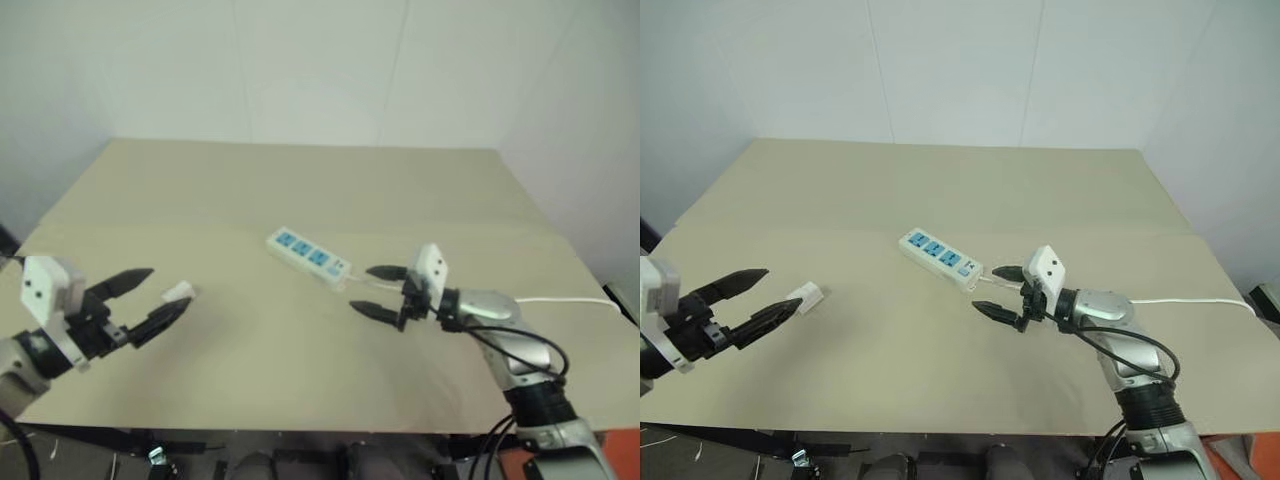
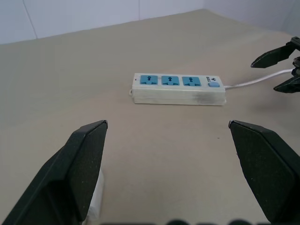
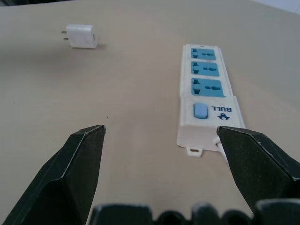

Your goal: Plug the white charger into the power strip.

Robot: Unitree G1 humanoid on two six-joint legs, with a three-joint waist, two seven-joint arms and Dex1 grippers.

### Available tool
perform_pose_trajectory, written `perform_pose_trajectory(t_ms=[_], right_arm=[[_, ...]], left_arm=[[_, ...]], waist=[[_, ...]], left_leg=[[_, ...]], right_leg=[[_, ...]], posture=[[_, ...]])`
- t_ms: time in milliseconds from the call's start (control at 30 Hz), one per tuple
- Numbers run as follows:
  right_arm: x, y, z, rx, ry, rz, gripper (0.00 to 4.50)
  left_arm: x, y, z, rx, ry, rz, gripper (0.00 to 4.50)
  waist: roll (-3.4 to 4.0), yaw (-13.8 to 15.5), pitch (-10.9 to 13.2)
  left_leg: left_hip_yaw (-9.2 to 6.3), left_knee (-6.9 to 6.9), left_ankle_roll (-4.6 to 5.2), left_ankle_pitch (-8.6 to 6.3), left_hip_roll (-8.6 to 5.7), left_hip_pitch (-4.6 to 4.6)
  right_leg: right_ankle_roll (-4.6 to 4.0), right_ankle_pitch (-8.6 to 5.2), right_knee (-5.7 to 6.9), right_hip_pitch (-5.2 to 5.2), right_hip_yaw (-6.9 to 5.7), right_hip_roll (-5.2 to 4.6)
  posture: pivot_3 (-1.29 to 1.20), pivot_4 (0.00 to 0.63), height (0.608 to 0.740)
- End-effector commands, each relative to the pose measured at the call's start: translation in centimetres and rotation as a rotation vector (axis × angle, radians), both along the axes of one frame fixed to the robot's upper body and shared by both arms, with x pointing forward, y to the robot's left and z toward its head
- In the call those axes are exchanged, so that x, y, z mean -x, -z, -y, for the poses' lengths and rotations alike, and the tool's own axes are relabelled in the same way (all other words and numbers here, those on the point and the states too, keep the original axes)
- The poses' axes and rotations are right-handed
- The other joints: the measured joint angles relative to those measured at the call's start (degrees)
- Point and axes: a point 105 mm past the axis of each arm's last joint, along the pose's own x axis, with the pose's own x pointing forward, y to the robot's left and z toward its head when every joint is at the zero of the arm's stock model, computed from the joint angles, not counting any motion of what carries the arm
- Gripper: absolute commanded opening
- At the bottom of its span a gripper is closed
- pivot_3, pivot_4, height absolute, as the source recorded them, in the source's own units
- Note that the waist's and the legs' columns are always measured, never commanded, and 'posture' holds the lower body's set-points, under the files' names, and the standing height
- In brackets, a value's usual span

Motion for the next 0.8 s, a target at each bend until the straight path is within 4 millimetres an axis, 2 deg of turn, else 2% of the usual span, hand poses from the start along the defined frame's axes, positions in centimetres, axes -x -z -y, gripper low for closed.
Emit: perform_pose_trajectory(t_ms=[33,200,400,533,633,800], right_arm=[[0.1,-1.6,0.1,-0.016,0.004,0.059,4.46],[-0.6,-1.9,1.5,0.012,0.056,0.071,4.46],[-1.2,-1.7,2.8,0.067,0.141,0.075,4.46],[-1.8,-1.1,1.5,0.035,0.160,0.059,4.46],[-2.7,-0.4,0.1,0.037,0.147,0.040,4.46],[-6.6,-0.3,-0.8,0.061,0.249,0.023,4.46]], left_arm=[[-0.5,-0.4,0.3,-0.027,0.037,0.002,4.50],[-1.1,0.1,1.0,-0.020,0.075,-0.024,4.50],[-2.2,0.4,0.7,-0.034,0.055,-0.023,4.50],[-2.7,0.6,1.8,-0.019,0.083,-0.009,4.50],[-2.8,-0.2,2.8,0.000,0.117,0.034,4.50],[-2.9,-0.5,3.2,-0.007,0.114,0.052,4.50]], waist=[[0.01,0.0,0.0],[0.01,0.0,0.0],[0.01,0.0,0.0],[0.01,-0.2,0.0],[0.01,-0.3,0.0],[0.02,-0.4,0.0]], left_leg=[[0.00,0.00,0.00,0.00,0.00,-0.01],[0.00,0.00,0.00,0.00,0.00,-0.10],[0.00,0.00,0.00,0.00,0.00,-0.04],[0.00,0.00,0.00,0.00,0.00,-0.04],[0.00,0.00,0.00,0.00,0.00,-0.06],[-0.01,0.00,0.00,0.00,0.00,-0.05]], right_leg=[[0.00,0.00,-0.03,0.00,0.01,-0.01],[0.00,0.00,-0.05,-0.05,-0.01,-0.02],[0.00,0.00,0.01,-0.03,-0.01,-0.01],[0.00,0.00,-0.01,-0.03,0.01,0.00],[0.00,0.01,0.00,-0.05,0.02,0.00],[-0.01,0.03,0.02,-0.04,0.01,0.00]], posture=[[0.00,0.150,0.740],[0.00,0.150,0.740],[0.00,0.150,0.740],[0.00,0.150,0.740],[0.00,0.150,0.740],[0.00,0.150,0.740]])
